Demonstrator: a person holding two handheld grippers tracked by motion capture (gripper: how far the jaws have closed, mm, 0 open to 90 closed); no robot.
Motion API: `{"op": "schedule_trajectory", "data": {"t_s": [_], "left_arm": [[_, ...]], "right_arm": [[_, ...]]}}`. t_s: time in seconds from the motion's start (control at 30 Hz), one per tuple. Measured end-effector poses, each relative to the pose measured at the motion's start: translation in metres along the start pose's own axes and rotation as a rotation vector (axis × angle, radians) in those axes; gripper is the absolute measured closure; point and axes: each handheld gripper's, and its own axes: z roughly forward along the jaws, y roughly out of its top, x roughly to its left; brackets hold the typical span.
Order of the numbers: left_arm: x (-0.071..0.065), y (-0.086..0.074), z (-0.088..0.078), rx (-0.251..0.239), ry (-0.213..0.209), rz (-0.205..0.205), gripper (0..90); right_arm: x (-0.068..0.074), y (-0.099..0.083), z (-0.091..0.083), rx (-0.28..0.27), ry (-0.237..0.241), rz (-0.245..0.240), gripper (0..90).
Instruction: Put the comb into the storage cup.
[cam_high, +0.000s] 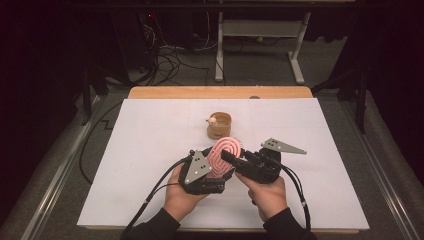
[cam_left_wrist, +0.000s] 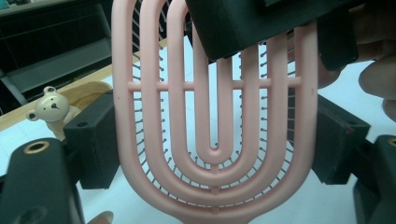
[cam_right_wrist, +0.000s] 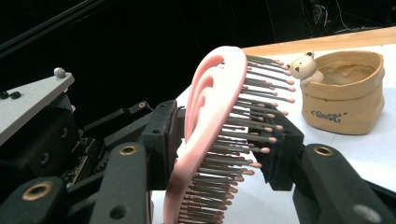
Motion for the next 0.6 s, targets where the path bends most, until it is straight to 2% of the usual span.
{"op": "schedule_trajectory", "data": {"t_s": [0.37, 0.6], "left_arm": [[0.0009, 0.0006, -0.0014, -0.004, 0.012, 0.000, 18.1], [0.0005, 0.0012, -0.0021, -0.012, 0.024, 0.003, 18.0]], "right_arm": [[0.0043, 0.0024, 0.0009, -0.006, -0.005, -0.005, 56.9], [0.0065, 0.0039, 0.0011, -0.002, -0.006, 0.011, 58.3]]}}
